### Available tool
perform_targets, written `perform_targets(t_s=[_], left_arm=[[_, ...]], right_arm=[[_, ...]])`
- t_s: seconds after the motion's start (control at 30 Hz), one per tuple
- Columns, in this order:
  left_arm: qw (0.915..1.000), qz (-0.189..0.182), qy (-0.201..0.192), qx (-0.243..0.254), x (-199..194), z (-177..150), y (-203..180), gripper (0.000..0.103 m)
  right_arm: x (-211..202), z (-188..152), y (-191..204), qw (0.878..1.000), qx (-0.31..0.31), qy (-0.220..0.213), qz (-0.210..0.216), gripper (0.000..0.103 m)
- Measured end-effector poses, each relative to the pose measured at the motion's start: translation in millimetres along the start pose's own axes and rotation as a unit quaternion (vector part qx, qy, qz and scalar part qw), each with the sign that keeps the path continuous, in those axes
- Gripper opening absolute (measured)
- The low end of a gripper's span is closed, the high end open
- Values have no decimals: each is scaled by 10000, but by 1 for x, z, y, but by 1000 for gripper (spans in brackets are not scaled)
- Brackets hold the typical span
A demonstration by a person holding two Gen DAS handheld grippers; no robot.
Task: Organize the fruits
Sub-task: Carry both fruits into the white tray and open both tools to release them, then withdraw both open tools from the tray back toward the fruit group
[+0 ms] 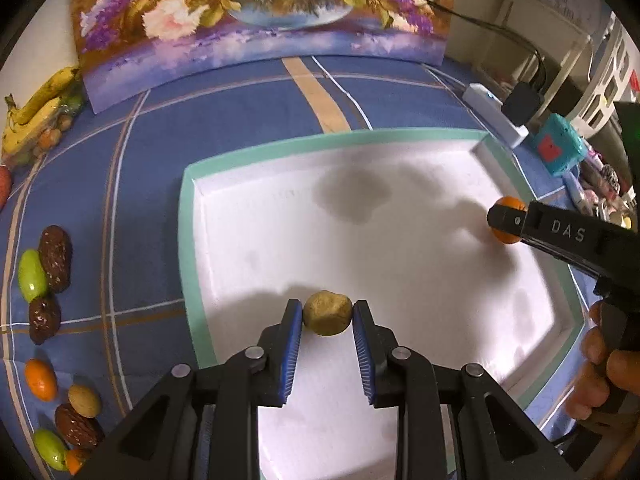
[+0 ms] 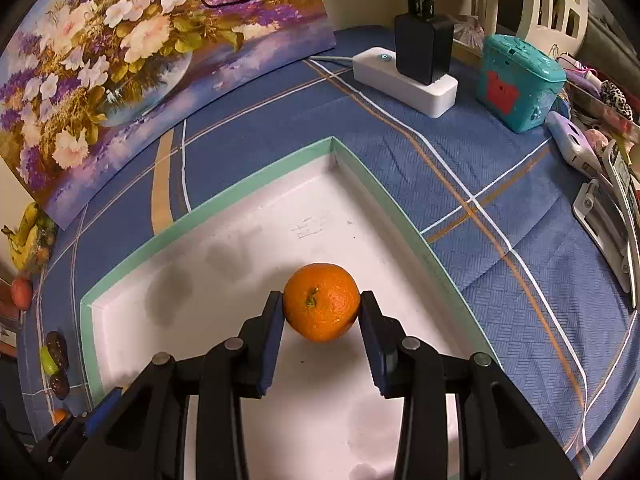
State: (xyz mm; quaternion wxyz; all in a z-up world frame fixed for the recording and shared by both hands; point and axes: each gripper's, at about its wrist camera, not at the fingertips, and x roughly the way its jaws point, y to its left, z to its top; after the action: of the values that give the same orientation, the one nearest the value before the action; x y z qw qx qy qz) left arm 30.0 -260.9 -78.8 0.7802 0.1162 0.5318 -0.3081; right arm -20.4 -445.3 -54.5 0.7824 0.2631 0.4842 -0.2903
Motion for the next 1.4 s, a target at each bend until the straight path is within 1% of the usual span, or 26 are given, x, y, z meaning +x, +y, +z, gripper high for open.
perform_targets(t_s=[0.37, 0.43, 0.47, 0.5, 0.53, 0.57, 0.63, 0.67, 0.7, 0.83, 0.97, 1.0, 1.03, 1.07, 1.1, 1.2, 1.3, 1.4], left_arm=[[10000, 30, 67, 64, 1, 2, -2, 30], [10000, 35, 67, 46, 2, 4, -3, 32], [10000, 32, 61, 36, 2, 4, -3, 37], [10000, 14, 52, 25, 2, 4, -3, 46], [10000, -7, 40, 14, 2, 4, -3, 53], [10000, -50, 7, 3, 0, 5, -4, 61], [10000, -70, -53, 7, -4, 6, -5, 62], [9999, -54, -98, 19, -6, 6, -6, 62], [9999, -43, -140, 28, -8, 7, -6, 64], [9996, -7, -286, -24, -18, 10, -6, 71], [9988, 39, -461, -180, -29, 16, -2, 83], [9985, 39, -494, -219, -32, 16, 2, 86], [9982, 74, -532, -284, -35, 17, 5, 88], [9977, 131, -556, -368, -37, 18, 8, 93], [9973, 167, -568, -433, -37, 19, 11, 97], [9948, 279, -603, -775, -40, 20, 26, 99], [9901, 454, -632, -1168, -42, 20, 46, 102], [9853, 577, -644, -1472, -44, 18, 63, 103]], right_arm=[[7, -5, -2, 9999, -21, 99, -122, 40], [8, -4, -2, 9998, -45, 87, -169, 44], [8, -5, -2, 9998, -50, 89, -175, 49], [8, -5, -2, 9998, -44, 92, -166, 50], [9, -5, -2, 9998, -35, 101, -160, 50], [9, -5, -3, 9998, -24, 106, -160, 50], [9, -4, -4, 9998, -11, 106, -170, 52], [8, -5, -5, 9998, -11, 99, -170, 55], [7, -4, -5, 9998, -12, 84, -171, 59], [0, -2, -5, 9999, 3, -31, -166, 63], [-9, 1, -3, 9998, -2, -129, -125, 68], [-11, 1, -2, 9998, -26, -153, -116, 71], [-12, 2, -1, 9998, -45, -174, -112, 73], [-14, 2, 0, 9997, -61, -199, -106, 76], [-15, 2, 1, 9997, -72, -210, -96, 77], [-18, 2, 4, 9996, -123, -245, -60, 78], [-20, 1, 8, 9994, -175, -287, -96, 79], [-20, 0, 13, 9993, -244, -268, -41, 79]])
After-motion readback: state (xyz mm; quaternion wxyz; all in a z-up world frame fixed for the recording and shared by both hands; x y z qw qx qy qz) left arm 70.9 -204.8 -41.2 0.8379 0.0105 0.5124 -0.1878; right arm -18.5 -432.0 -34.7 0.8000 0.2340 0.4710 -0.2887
